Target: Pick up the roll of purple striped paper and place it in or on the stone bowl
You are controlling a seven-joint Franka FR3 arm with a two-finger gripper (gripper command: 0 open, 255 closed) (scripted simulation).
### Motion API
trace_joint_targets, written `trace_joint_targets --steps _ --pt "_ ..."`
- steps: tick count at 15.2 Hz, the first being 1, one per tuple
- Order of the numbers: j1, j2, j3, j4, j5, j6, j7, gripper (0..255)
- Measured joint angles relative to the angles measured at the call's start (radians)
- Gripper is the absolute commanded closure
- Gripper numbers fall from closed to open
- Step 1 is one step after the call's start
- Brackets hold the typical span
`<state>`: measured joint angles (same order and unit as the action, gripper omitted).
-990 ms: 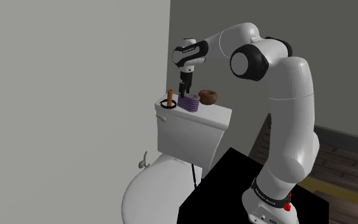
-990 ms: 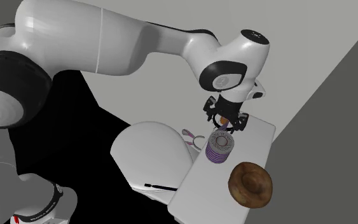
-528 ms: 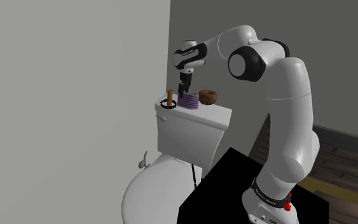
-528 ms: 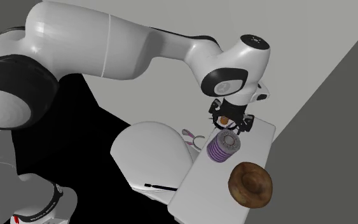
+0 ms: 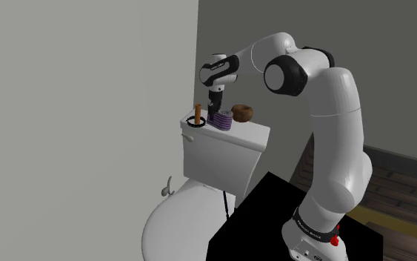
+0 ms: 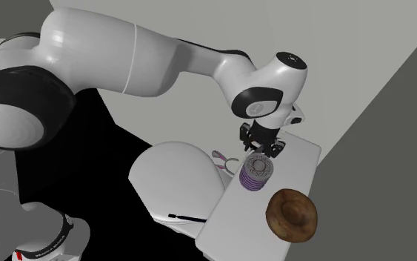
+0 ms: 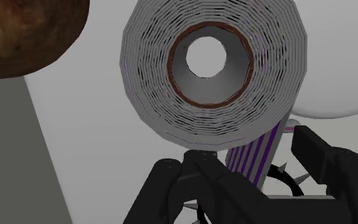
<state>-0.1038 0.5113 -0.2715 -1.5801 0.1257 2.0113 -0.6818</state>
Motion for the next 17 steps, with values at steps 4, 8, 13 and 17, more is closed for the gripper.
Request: trace_joint_targets --steps 4,8,13,17 --pt "0.001 -0.004 0.0 -0.007 -0.001 -0.002 0.001 255" --pt "0.002 -0.005 0.0 -0.008 -0.001 -0.003 0.001 255" --pt "-0.002 -0.014 -0.003 0.017 -0.004 -0.039 -0.001 255" --pt "-0.001 -0.029 -0.005 0.048 -0.009 -0.084 0.003 255"
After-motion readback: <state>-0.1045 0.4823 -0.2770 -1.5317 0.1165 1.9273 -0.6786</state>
